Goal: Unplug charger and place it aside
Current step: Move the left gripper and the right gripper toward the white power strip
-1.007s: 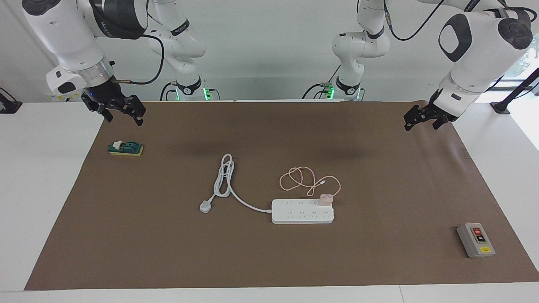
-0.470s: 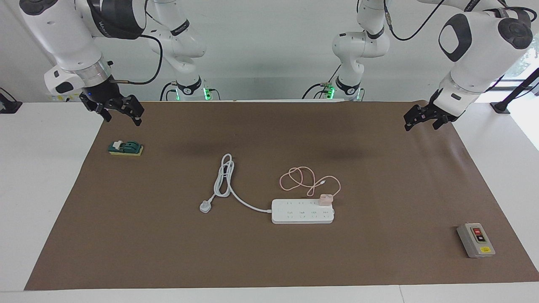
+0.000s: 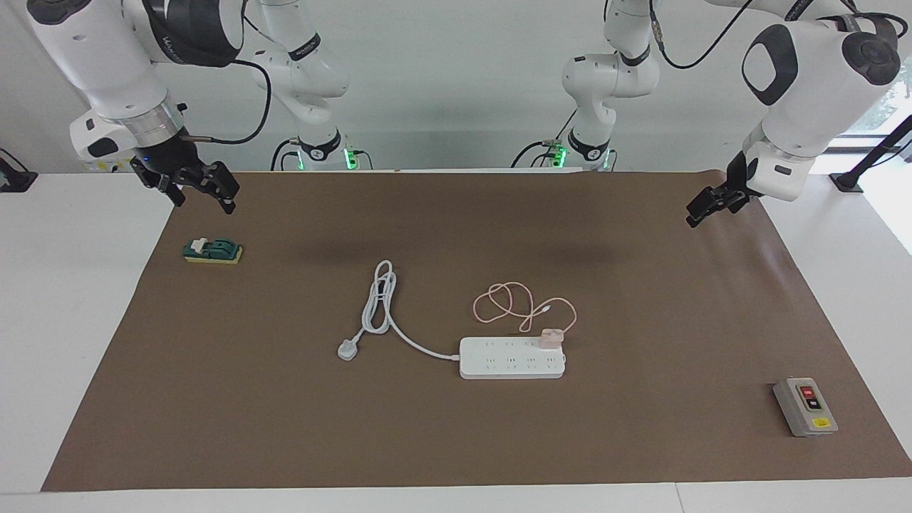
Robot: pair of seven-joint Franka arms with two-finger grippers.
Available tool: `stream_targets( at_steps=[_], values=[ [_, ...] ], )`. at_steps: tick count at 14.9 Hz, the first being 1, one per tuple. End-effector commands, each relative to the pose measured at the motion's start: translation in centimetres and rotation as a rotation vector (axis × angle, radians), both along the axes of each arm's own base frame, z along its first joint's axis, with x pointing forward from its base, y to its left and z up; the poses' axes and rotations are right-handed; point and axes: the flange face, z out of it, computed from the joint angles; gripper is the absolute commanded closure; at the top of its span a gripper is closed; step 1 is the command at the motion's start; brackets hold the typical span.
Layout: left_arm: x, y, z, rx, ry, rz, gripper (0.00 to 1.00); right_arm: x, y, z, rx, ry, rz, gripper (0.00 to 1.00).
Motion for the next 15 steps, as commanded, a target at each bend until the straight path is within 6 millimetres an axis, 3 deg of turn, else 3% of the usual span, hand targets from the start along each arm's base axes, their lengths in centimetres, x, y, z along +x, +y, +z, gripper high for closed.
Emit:
stream_targets(
  at_steps=[1, 5, 7, 8, 11, 13, 15],
  values=[
    [-0.3, -1.4, -0.4, 0.015, -0.042, 0.224, 0.0, 0.3, 0.5, -0.5, -0.014, -0.063, -0.181, 0.0],
    [1.3, -3.3, -2.2, -0.064, -0.059, 0.702, 0.0, 0.7, 2.7, -0.6, 0.011, -0.085, -0.507, 0.0],
    [3.2, -6.4, -4.6, -0.076, -0.09, 0.924, 0.0, 1.0, 6.3, -1.5, 0.028, -0.083, -0.618, 0.0],
    [4.6, -7.5, -6.5, -0.089, -0.114, 0.999, 0.0, 1.3, 7.2, -1.6, 0.044, -0.097, -0.692, 0.0],
    [6.3, -12.4, -11.9, -0.088, -0.113, 1.082, 0.0, 2.0, 7.4, -3.0, 0.061, -0.064, -0.764, 0.0],
    [7.6, -13.5, -14.1, -0.079, -0.1, 1.257, 0.0, 2.5, 7.6, -3.6, 0.095, -0.009, -0.797, 0.0],
    [8.7, -15.7, -16.2, -0.056, -0.075, 1.286, 0.0, 4.0, 7.8, -3.9, 0.097, 0.046, -0.852, 0.0]
  ],
)
